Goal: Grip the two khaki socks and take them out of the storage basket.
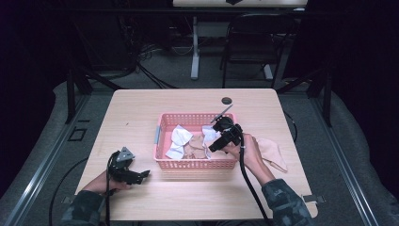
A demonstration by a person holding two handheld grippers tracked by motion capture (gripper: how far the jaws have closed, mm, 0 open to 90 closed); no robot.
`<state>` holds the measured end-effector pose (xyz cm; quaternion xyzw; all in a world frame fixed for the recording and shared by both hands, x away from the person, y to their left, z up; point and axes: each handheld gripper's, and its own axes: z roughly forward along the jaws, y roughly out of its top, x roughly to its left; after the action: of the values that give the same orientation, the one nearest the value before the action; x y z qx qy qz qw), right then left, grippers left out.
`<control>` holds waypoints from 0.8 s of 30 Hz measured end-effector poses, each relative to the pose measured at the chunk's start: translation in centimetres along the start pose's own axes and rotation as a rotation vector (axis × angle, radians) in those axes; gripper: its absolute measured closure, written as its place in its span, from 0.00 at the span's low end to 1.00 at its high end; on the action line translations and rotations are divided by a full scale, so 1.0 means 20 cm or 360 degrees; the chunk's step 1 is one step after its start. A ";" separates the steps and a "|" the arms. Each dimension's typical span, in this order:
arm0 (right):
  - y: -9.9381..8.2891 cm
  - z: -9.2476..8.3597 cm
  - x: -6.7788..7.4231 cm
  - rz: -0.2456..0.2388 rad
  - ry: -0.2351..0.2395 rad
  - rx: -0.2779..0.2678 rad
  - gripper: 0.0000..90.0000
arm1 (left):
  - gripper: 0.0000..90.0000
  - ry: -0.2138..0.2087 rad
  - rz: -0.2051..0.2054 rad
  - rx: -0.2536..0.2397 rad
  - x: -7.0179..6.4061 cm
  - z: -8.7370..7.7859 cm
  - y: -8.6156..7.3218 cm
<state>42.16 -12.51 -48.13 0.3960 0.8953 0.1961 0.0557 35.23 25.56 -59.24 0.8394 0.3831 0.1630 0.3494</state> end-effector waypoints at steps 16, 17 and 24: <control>-0.04 0.12 0.00 0.0050 -0.0083 0.0146 0.46 | 0.00 0.0000 0.0000 0.0000 0.00 0.00 0.00; -0.04 0.12 0.00 0.0069 -0.0083 0.0150 0.48 | 0.00 0.0000 0.0000 0.0000 0.00 0.00 0.00; -0.06 0.15 0.00 0.0086 -0.0091 0.0179 0.64 | 0.00 0.0000 0.0000 0.0000 0.00 0.00 0.00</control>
<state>42.22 -12.29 -51.41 0.4280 0.8920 0.1355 0.0537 35.23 25.56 -59.24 0.8394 0.3830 0.1630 0.3495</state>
